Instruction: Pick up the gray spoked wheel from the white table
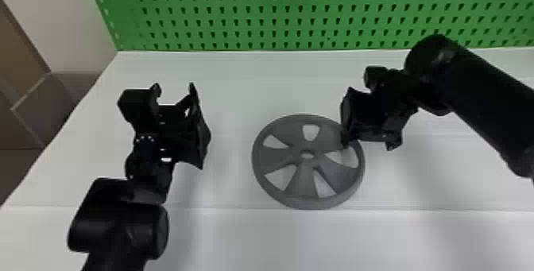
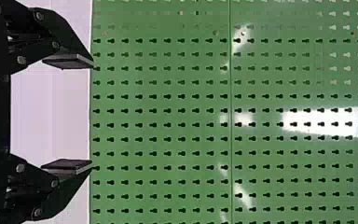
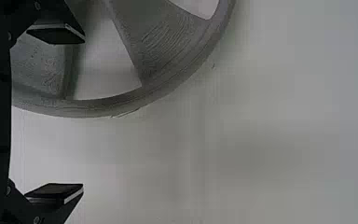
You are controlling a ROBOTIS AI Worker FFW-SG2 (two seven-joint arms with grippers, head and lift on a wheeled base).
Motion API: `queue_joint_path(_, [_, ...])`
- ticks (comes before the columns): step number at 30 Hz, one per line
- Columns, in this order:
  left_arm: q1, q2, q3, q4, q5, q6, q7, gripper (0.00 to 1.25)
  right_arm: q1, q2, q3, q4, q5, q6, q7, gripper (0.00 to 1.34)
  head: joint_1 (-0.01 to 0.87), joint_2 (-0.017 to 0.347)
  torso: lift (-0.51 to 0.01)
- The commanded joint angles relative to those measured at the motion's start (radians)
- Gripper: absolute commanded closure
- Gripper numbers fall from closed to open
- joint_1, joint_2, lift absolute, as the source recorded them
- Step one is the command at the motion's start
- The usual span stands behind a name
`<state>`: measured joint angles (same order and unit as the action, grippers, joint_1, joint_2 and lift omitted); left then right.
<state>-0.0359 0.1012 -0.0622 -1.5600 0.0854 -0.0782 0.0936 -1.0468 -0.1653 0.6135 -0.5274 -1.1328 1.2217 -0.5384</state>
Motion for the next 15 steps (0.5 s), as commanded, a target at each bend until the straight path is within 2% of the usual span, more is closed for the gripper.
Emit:
queue_joint_path(1, [0.001,0.000,-0.001,0.000,0.001,0.000,0.000,0.49,0.004,0.004,0.000,0.007,0.008,-0.005,0.000,0.17,0.779,0.089,-0.075])
queue_joint_path(15, [-0.001,0.000,-0.004,0.000,0.007,0.000,0.008,0.49,0.037,0.012,0.014,0.006,0.010,-0.034,0.003,0.17,0.779,0.089,-0.075])
